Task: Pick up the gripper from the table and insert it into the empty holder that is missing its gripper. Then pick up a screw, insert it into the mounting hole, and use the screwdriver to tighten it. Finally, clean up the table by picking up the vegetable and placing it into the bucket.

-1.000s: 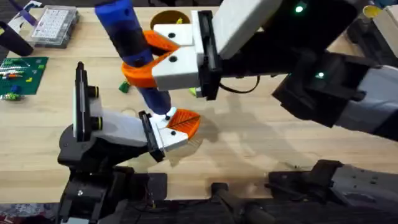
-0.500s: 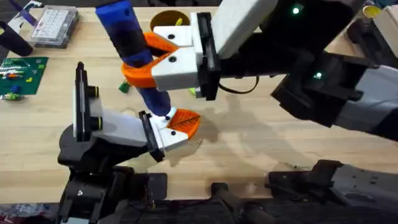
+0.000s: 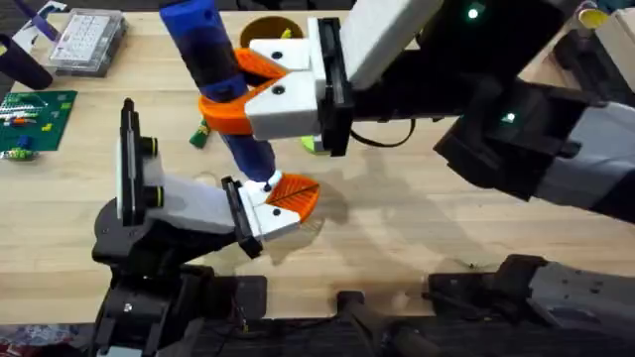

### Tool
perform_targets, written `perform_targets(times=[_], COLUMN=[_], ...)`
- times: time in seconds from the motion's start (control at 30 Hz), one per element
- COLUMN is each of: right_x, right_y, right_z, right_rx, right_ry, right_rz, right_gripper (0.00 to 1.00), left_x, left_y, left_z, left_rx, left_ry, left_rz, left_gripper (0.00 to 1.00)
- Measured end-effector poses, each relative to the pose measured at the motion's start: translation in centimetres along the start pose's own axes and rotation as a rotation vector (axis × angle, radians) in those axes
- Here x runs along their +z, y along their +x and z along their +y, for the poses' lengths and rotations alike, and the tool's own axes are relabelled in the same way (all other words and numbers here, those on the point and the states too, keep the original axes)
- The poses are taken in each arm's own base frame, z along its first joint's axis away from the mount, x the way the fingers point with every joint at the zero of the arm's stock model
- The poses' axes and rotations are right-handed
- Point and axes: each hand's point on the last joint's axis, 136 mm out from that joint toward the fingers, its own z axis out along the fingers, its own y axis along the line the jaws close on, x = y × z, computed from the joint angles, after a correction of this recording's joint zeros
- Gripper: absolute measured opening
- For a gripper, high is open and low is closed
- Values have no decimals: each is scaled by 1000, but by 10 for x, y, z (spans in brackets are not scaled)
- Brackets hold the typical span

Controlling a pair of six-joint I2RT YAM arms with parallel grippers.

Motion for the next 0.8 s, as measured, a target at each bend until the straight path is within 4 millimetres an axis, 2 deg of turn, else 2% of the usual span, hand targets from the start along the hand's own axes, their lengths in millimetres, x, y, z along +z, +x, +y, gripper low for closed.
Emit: perform_targets(times=[0.8], right_x=[0], right_y=[2], right_z=[1], right_rx=[16], right_ry=[-5], right_rz=[8], right_gripper=[26], left_x=[0], left_y=[0], left_z=[0], left_rx=[0], left_ry=[0], left_rz=[0], left_gripper=[9])
